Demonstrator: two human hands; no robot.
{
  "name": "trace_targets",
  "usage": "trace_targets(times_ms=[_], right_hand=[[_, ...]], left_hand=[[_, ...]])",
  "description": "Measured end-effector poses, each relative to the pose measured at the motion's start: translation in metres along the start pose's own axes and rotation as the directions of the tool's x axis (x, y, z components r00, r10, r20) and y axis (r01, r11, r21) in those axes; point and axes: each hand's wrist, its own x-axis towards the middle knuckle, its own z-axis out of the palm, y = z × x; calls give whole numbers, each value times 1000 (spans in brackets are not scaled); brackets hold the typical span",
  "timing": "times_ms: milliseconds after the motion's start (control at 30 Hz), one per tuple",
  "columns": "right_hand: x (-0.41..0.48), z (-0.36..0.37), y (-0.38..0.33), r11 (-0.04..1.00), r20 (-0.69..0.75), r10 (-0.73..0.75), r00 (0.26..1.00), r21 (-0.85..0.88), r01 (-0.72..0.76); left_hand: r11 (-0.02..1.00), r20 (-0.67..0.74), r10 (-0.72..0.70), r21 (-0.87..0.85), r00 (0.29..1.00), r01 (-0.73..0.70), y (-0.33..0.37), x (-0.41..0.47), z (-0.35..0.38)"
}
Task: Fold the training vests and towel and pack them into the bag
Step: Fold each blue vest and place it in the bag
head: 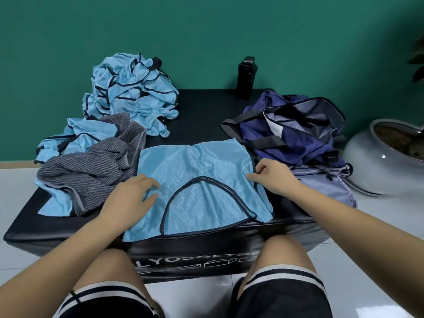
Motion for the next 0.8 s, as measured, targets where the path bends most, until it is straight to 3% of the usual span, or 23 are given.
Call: trace_targets(times_ms=[133,233,367,533,667,800], right_hand=[[7,2,-5,999,-68,-10,998,42,13],[6,-2,-6,995,-167,-21,986,95,37],[8,-5,0,989,-168,23,986,146,2],[11,-3,10,994,-77,28,997,107,-20],[4,-5,6,996,-8,-46,999,72,46],[-1,-4,6,989,23,-37,999,145,34]], left_hand=[[966,-213,-242,-148,947,213,-3,2,-14],[925,-196,-372,-164,907,343,-14,5,-20],[897,-66,-415,-193,907,397,-16,12,-21],[896,-52,-396,-239,917,374,-11,25,-21],[882,-19,-395,-289,919,373,-4,34,-22],[771,-8,-457,-502,890,391,3,46,-29]])
